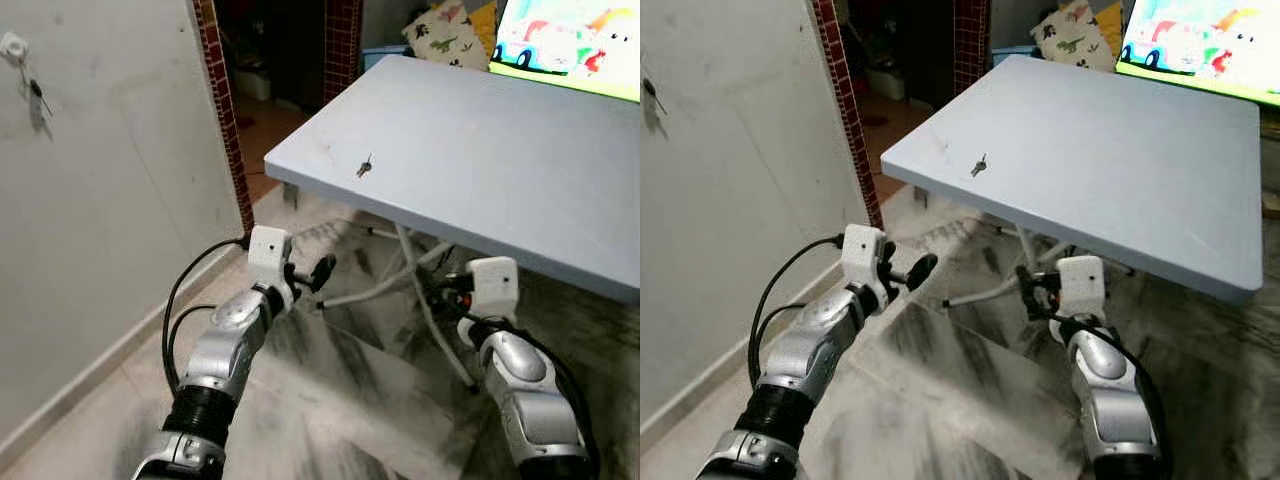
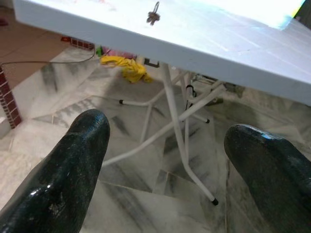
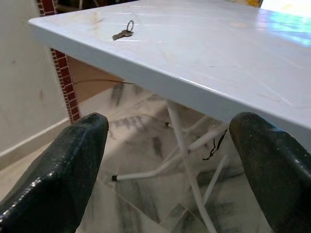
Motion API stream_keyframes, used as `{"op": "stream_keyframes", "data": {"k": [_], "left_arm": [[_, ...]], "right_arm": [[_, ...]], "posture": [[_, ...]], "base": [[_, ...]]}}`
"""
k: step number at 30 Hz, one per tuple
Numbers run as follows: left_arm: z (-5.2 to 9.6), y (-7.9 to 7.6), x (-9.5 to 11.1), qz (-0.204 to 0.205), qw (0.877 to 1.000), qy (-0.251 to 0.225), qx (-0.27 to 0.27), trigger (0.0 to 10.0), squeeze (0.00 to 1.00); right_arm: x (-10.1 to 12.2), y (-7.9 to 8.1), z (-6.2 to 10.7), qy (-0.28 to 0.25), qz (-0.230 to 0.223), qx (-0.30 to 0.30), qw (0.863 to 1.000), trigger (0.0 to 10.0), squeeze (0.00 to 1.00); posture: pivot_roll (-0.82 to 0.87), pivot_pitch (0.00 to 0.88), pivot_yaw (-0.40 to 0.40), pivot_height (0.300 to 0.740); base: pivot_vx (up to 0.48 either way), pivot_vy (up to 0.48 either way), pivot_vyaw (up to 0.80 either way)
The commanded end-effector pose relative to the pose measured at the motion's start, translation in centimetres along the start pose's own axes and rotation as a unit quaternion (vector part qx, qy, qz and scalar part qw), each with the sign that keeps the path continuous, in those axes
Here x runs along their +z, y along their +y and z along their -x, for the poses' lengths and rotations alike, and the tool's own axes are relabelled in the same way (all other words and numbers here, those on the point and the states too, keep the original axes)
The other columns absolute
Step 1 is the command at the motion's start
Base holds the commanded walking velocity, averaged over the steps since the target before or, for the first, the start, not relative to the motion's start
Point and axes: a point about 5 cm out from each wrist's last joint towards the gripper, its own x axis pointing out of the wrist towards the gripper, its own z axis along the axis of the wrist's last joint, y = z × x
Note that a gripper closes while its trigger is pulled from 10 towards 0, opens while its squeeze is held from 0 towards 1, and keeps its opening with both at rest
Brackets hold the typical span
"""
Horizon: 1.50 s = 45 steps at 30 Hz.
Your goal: Hang keys on a hook
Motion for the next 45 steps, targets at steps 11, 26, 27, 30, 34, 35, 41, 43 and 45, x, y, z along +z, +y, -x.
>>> {"op": "stream_keyframes", "data": {"k": [11,26,27,30,34,35,41,43,45], "left_arm": [[1.9,1.5,-0.7,-0.034,0.999,0.014,0.007,10.0,0.00],[0.4,-1.3,-0.2,-0.050,0.996,0.023,-0.065,10.0,0.00],[0.4,-1.4,-0.3,-0.056,0.995,0.027,-0.072,10.0,0.00],[0.4,-1.4,-0.5,-0.064,0.994,0.038,-0.079,10.0,0.00],[0.4,-1.2,-0.8,-0.059,0.995,0.040,-0.068,10.0,0.00],[0.4,-1.2,-0.8,-0.059,0.995,0.039,-0.065,10.0,0.00],[0.5,-1.0,-0.2,-0.041,0.998,0.005,-0.039,10.0,0.00],[0.5,-0.9,0.2,-0.039,0.999,-0.010,-0.035,10.0,0.00],[0.5,-0.8,0.4,-0.041,0.999,-0.016,-0.033,10.0,0.00]], "right_arm": [[-0.1,0.2,2.3,-0.035,-0.048,-0.108,0.992,10.0,0.00],[0.7,1.1,1.9,-0.066,-0.055,-0.107,0.991,10.0,0.00],[0.7,1.2,1.9,-0.066,-0.057,-0.108,0.990,10.0,0.00],[0.5,1.3,2.0,-0.065,-0.061,-0.111,0.990,10.0,0.00],[0.4,1.7,2.1,-0.057,-0.055,-0.101,0.992,10.0,0.00],[0.4,1.7,2.1,-0.059,-0.056,-0.099,0.992,10.0,0.00],[0.7,1.8,1.9,-0.061,-0.048,-0.084,0.993,10.0,0.00],[0.9,1.8,1.8,-0.064,-0.044,-0.081,0.994,10.0,0.00],[1.0,1.8,1.7,-0.066,-0.042,-0.079,0.994,10.0,0.00]], "posture": [[0.06,0.000,-0.037,0.740],[0.06,0.000,0.057,0.740],[0.06,0.000,0.057,0.740],[0.05,0.000,0.057,0.740],[0.04,0.000,0.032,0.740],[0.04,0.000,0.021,0.740],[0.04,0.000,-0.004,0.740],[0.04,0.000,-0.007,0.740],[0.04,0.000,-0.010,0.740]], "base": [[0.000,0.000,0.00],[0.000,0.000,-0.18],[0.000,0.000,0.00],[0.000,0.000,0.00],[0.000,0.000,-0.19],[0.000,0.000,-0.80],[0.000,0.000,-0.79],[0.000,0.000,-0.31],[0.000,0.000,0.00]]}}
